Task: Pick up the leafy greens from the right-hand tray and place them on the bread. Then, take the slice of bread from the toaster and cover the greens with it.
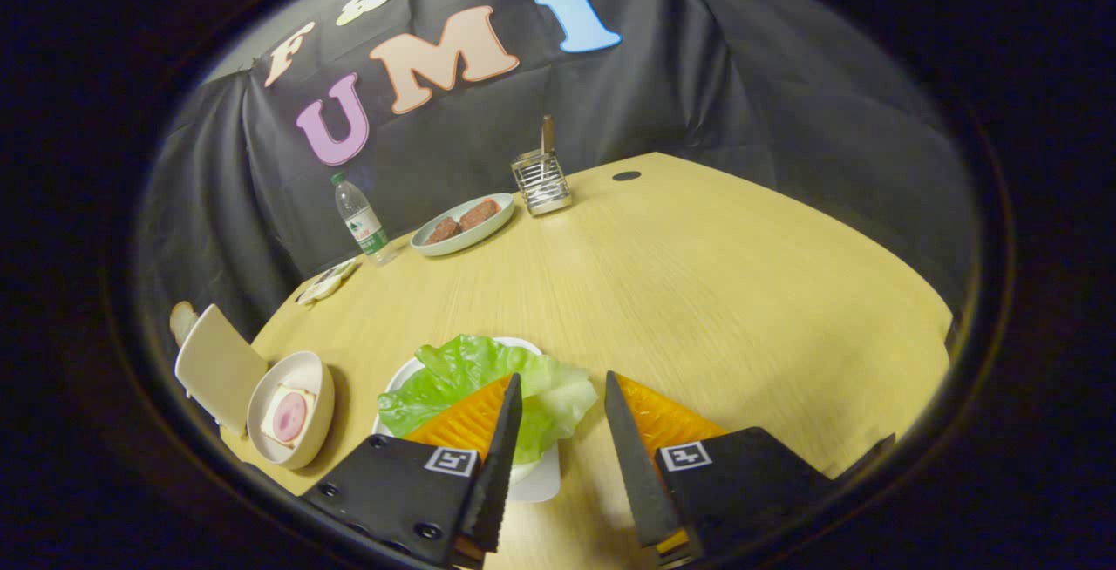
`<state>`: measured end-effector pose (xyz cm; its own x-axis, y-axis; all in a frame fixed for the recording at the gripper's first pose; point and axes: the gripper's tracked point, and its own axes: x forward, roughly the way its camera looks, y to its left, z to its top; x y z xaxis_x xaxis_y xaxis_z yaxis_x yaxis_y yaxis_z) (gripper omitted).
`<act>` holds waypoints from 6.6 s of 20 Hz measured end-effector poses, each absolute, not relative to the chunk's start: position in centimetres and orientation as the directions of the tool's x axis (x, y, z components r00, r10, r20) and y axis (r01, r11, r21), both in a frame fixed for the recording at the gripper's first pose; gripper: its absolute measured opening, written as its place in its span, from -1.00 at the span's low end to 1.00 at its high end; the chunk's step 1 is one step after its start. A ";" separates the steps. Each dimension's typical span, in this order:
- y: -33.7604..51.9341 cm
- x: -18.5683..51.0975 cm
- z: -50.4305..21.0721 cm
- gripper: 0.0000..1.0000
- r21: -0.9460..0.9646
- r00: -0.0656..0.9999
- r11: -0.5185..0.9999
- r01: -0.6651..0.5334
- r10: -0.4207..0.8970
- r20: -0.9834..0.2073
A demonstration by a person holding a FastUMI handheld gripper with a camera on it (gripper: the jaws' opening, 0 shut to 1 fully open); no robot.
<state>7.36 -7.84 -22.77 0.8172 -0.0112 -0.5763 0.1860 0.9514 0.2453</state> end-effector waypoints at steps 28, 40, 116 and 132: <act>-5.7 6.1 -13.3 -0.94 0.276 0.941 0.957 0.086 0.012 -0.337; 5.5 4.2 -5.5 -0.94 0.308 0.970 0.941 -0.140 0.193 -0.151; 49.9 5.4 -2.8 0.92 0.340 0.731 0.800 -0.495 0.594 -0.335; 50.2 8.8 -8.5 -0.26 0.237 0.781 0.906 -0.350 0.422 -0.461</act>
<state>8.83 50.19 -8.53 0.7808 0.4218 -0.4610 -0.3495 0.9064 0.2374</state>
